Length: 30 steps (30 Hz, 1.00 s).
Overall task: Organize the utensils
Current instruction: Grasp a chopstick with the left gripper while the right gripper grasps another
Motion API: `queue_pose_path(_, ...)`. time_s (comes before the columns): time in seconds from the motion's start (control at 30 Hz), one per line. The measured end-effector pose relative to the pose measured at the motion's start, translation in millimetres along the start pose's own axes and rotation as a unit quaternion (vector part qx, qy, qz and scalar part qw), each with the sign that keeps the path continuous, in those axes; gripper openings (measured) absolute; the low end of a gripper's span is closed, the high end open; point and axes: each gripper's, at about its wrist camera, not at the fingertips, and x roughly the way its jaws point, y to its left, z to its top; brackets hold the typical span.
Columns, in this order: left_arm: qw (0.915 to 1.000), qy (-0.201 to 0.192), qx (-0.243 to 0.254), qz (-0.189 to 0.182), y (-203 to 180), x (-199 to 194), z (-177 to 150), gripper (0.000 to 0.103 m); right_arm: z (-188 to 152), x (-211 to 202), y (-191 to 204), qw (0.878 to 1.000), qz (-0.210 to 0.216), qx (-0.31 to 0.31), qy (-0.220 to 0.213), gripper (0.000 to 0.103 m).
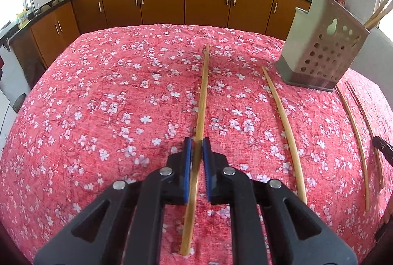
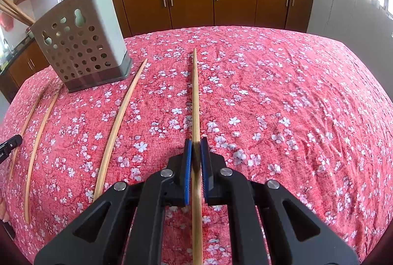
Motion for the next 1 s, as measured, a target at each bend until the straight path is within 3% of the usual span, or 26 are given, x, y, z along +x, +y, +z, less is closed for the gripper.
queue_pose_path(1.0,1.0,0.0,-0.001,-0.002,-2.2,0.9,-0.3,0.014,-5.1,-0.4,5.0,1.0,-0.002,0.001,0.0,0.009)
